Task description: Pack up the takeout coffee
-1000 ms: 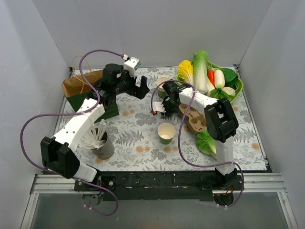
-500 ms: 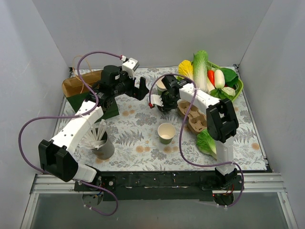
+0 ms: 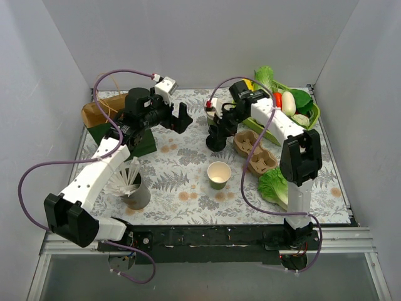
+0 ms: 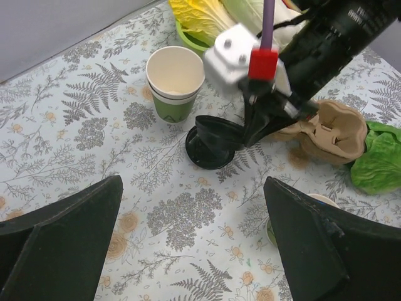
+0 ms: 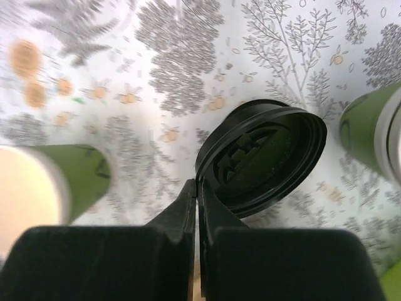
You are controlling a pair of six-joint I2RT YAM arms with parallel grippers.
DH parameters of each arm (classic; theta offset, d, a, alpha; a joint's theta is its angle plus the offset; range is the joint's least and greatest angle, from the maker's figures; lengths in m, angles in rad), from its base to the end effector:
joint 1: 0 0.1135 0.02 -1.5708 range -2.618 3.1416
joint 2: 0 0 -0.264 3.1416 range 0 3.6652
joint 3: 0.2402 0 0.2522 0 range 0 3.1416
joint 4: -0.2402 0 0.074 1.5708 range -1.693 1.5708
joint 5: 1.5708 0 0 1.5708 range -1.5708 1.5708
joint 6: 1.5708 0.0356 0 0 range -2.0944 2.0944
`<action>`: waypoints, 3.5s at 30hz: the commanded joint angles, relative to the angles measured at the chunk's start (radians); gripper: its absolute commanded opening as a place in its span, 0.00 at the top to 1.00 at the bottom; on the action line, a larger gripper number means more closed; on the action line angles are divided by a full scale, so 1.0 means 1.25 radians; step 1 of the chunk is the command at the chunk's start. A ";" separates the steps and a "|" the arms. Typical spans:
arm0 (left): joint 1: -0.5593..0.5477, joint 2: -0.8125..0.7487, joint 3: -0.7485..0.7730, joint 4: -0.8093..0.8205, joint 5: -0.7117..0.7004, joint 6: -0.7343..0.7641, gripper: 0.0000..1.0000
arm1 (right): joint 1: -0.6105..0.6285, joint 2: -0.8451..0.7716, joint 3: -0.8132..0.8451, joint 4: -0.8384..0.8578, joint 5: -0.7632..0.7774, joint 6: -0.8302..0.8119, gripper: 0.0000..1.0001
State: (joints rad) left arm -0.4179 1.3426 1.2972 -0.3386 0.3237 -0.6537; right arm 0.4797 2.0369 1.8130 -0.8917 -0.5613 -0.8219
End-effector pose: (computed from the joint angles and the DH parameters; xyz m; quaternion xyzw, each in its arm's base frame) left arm 0.2765 -0.1352 0.3791 -0.0068 0.8231 -0.3966 0.4063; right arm 0.3786 0.2183 0.2599 -0.6168 0.7069 0.2290 0.2596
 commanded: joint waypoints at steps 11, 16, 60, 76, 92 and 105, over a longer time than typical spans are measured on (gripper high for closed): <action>-0.002 -0.042 -0.037 -0.026 0.188 0.037 0.02 | -0.180 -0.269 -0.231 -0.093 -0.593 0.491 0.99; -0.004 0.029 0.053 -0.124 0.212 0.074 0.02 | -0.205 -0.249 -0.340 0.206 -0.747 0.784 0.99; -0.181 0.200 -0.030 -0.091 0.235 0.109 0.02 | -0.228 -0.237 -0.557 0.139 -0.781 0.605 0.98; -0.181 0.240 -0.115 0.007 0.162 0.012 0.02 | -0.228 -0.244 -0.566 0.135 -0.765 0.608 0.97; -0.181 0.219 -0.143 0.009 0.163 0.011 0.02 | -0.236 -0.253 -0.540 0.096 -0.707 0.578 0.96; -0.182 0.197 -0.155 0.022 0.174 0.008 0.02 | -0.239 -0.256 -0.519 0.026 -0.631 0.502 0.88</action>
State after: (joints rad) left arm -0.6418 1.6516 1.1053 -0.3279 0.5320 -0.6472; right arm 0.1890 1.7527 1.1343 -0.8150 -1.3918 -0.1410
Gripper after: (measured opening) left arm 0.982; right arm 0.106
